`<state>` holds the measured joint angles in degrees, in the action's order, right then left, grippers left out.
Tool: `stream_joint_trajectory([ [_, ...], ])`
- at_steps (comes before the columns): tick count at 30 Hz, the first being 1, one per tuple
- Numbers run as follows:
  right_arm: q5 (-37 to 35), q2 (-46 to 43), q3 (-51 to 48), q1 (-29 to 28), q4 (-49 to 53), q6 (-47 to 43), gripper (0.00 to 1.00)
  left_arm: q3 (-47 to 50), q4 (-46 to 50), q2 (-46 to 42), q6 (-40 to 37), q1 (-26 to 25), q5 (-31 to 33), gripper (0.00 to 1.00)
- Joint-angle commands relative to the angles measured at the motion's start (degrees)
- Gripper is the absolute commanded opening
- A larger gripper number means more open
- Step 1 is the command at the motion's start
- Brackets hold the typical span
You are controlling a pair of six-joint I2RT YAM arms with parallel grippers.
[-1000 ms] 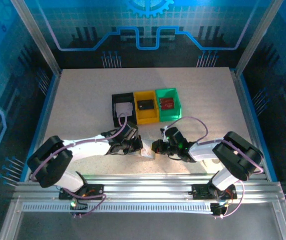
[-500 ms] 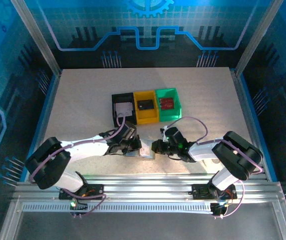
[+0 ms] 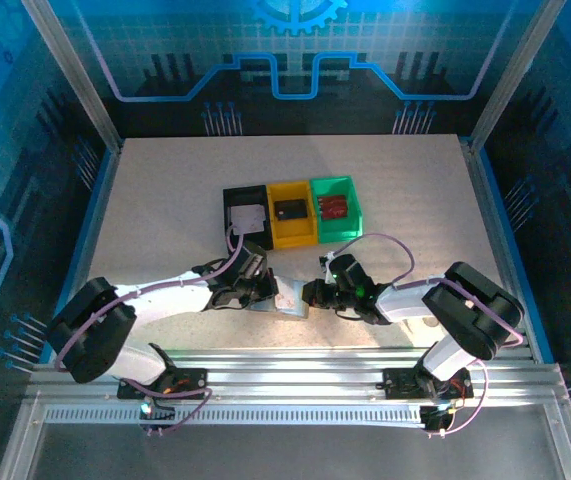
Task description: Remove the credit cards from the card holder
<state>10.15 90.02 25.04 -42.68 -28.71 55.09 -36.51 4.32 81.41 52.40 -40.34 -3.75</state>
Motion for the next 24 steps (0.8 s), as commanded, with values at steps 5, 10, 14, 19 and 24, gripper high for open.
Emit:
stream_joint_trajectory([
  [5,0.31,-0.98,0.38,0.13,8.50,-1.45,0.00,1.34,-2.26,-0.28,-0.37,0.47,-2.29,0.00],
  [10,0.68,-4.06,1.92,-0.72,10.93,-3.01,0.00,0.30,-3.22,1.03,-2.16,0.33,-5.84,0.00],
  [14,1.01,-5.45,3.27,-2.12,11.45,-4.43,0.00,0.48,-3.85,1.55,-3.36,0.32,-7.55,0.00],
  [19,-0.11,-7.37,3.66,-3.65,11.06,-5.43,0.00,0.31,-2.56,1.83,-5.29,0.35,-8.68,0.00],
  [24,-1.44,-9.14,3.96,-4.54,11.00,-6.88,0.00,0.04,-1.60,2.73,-7.30,0.28,-10.04,0.00],
])
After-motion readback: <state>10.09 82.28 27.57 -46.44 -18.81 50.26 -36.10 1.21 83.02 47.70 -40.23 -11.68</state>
